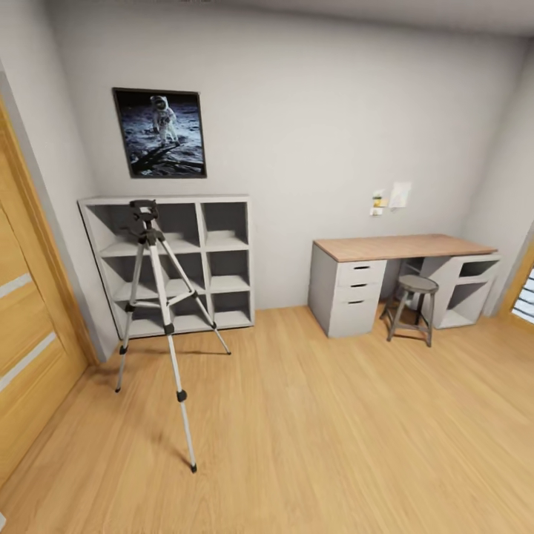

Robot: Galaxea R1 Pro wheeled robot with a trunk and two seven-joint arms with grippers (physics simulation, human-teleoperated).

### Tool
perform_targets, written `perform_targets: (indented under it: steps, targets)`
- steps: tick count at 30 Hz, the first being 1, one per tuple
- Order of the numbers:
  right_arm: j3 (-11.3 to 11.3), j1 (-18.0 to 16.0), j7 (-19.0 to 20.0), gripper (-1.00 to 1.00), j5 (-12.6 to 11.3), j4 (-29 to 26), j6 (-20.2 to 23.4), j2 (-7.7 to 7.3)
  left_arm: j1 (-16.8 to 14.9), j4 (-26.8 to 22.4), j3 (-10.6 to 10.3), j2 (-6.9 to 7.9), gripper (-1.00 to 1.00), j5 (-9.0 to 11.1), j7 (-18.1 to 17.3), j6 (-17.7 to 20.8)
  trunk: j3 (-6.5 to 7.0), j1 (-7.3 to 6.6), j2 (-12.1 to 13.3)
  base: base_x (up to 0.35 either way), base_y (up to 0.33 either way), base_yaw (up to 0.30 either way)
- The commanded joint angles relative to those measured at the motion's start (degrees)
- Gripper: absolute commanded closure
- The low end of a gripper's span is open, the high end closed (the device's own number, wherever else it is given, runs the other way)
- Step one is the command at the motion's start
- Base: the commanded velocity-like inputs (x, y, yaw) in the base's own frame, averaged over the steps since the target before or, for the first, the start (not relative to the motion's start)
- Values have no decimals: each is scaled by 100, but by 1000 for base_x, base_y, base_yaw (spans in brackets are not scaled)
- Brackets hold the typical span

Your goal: Attach the digital camera to the camera tripod in the bedroom.

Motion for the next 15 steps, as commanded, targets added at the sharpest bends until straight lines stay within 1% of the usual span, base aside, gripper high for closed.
perform_targets:
  steps: [1,15]
  targets:
    - [4,-1,-8,-100,8,0,-12,0,1,-5,14,-1,-100,25,-2,-10,-4,0,-2,0,0,269]
    - [4,-1,0,-100,8,0,-12,-1,1,-5,14,-2,-100,25,-2,-10,-4,0,-2,0,0,269]
